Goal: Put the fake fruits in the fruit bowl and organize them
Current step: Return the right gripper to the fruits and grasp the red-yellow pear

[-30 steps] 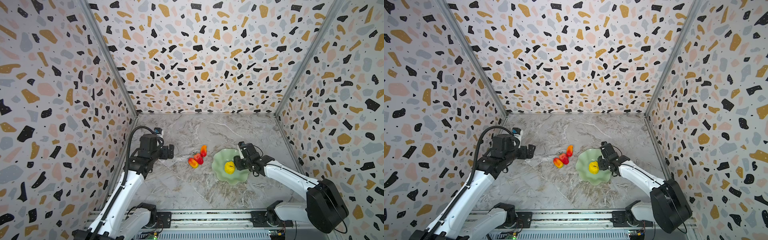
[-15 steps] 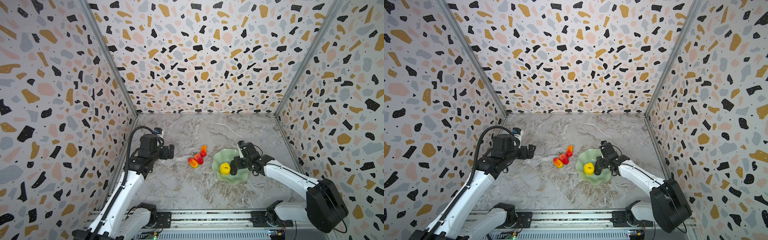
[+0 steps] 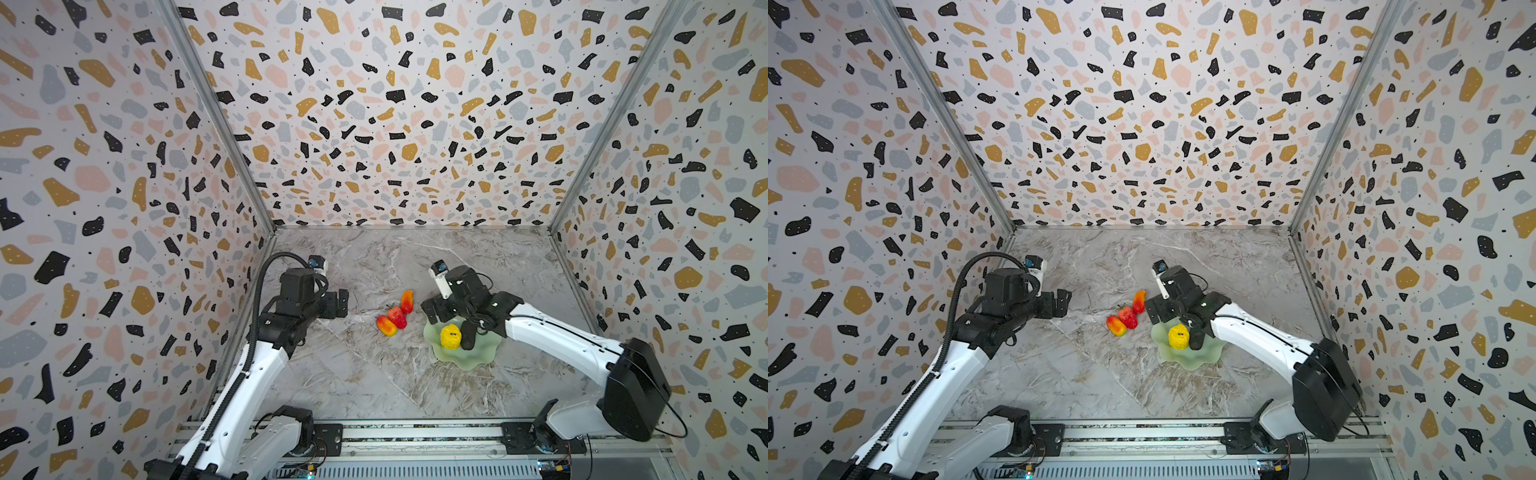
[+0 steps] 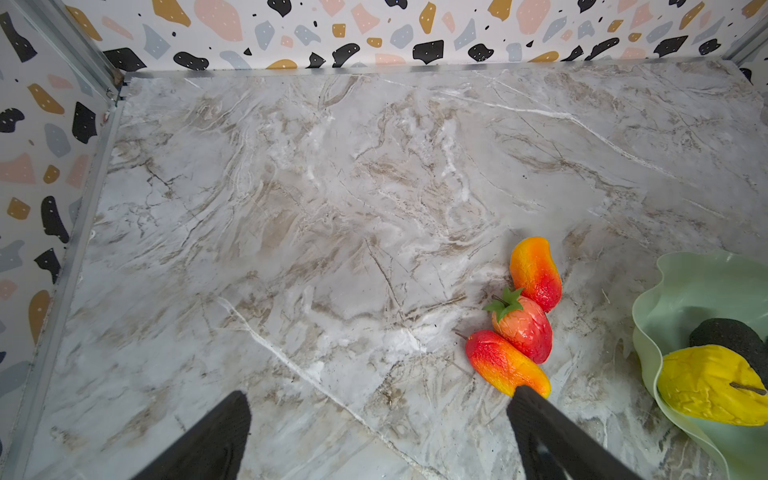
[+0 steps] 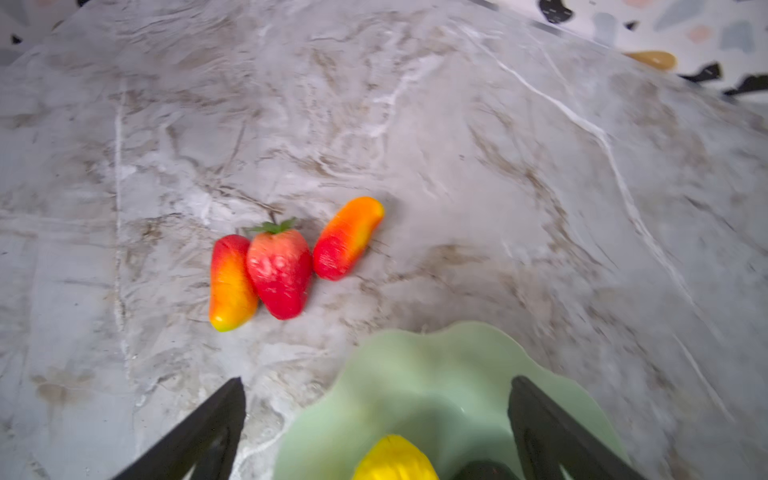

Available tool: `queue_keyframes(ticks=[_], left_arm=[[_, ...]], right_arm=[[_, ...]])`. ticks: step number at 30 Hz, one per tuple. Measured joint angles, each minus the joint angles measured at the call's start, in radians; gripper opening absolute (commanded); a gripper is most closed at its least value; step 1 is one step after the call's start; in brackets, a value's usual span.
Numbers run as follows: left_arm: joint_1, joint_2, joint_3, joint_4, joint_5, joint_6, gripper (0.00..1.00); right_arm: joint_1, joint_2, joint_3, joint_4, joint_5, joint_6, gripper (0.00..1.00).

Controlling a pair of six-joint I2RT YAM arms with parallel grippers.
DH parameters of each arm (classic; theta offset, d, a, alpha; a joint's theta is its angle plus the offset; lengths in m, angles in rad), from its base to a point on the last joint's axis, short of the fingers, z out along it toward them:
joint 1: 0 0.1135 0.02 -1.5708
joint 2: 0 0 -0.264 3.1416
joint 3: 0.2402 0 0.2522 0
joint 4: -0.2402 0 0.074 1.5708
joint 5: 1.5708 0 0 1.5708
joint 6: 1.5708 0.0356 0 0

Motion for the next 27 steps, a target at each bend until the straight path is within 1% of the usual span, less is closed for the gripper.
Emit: queue_keyframes(ticks=[6,9,14,19,25,27], left_arm=[[0.000,-0.009,0.000,-0.001,-0.004,0.000,1.00],[0.000,-0.013,0.000,-0.001,-0.005,0.000,1.00],[0.000,-0.013,0.000,-0.001,-0.005,0.000,0.99],[0.000,-0.013,0.000,-0.001,-0.004,0.000,1.00],[0.000,-0.013,0.000,-0.001,-0.004,0.000,1.00],[0.000,-0.013,0.000,-0.001,-0.004,0.000,1.00]], right_arm=[[0.107,0.262,0.161,0.041,-0.072,-0.080,0.94],[0.137,0.342,0.198,0.042,-0.103,-0.098,0.91],[0.156,0.405,0.225,0.047,-0.145,-0.112,0.83],[0.158,0.449,0.252,0.064,-0.179,-0.112,0.79],[0.158,0.490,0.261,0.078,-0.196,-0.110,0.72],[0.158,0.518,0.280,0.077,-0.194,-0.108,0.68]])
